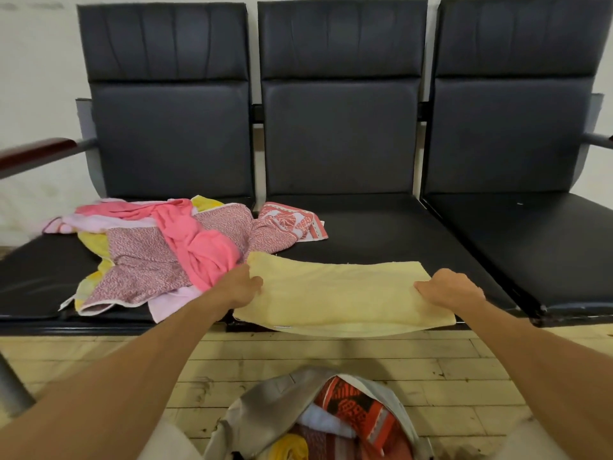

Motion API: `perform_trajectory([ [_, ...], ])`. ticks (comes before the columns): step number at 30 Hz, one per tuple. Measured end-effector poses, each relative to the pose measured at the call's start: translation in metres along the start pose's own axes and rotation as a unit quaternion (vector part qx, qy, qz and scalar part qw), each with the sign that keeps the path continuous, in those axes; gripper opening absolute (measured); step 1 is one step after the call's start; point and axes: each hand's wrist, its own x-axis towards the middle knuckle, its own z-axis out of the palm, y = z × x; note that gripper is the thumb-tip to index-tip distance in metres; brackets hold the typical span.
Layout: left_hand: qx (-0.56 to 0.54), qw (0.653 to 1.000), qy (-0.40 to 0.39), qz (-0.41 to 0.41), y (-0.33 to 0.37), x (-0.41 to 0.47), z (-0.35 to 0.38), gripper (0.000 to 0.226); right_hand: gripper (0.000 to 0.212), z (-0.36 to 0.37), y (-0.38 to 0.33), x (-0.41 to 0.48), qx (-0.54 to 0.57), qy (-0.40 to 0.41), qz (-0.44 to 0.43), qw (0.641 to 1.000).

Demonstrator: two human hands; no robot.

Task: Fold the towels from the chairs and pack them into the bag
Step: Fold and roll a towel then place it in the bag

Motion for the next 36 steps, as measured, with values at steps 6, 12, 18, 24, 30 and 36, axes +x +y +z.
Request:
perform_trajectory([
  [6,-0.399,0.895,-0.032,-0.196,0.003,-0.017,-0.017,0.030,0.041,-0.001,-0.022,0.000,0.159,-0.072,-0.039,0.984],
  [12,-0.496,0.835,-0.052,-0.232,0.017,-0.030,-0.032,0.023,0.034,-0.003,-0.009,0.004,0.344,-0.155,0.008,0.926],
  [18,-0.480,0.865,-0.002,-0.146,0.079,-0.022,-0.028,0.024,0.041,-0.007,0.010,0.008,0.396,-0.218,0.008,0.892],
  [24,-0.395,0.915,-0.026,-0.076,0.152,-0.016,0.010,0.012,0.033,-0.013,0.017,0.006,0.441,-0.262,0.012,0.858],
  [30,-0.299,0.951,-0.075,-0.034,0.192,-0.005,0.077,0.020,0.030,-0.014,0.015,0.007,0.463,-0.274,0.024,0.843],
  [36,-0.359,0.903,-0.232,-0.051,0.197,-0.030,0.110,0.027,0.049,-0.009,0.009,0.008,0.450,-0.260,0.023,0.854],
])
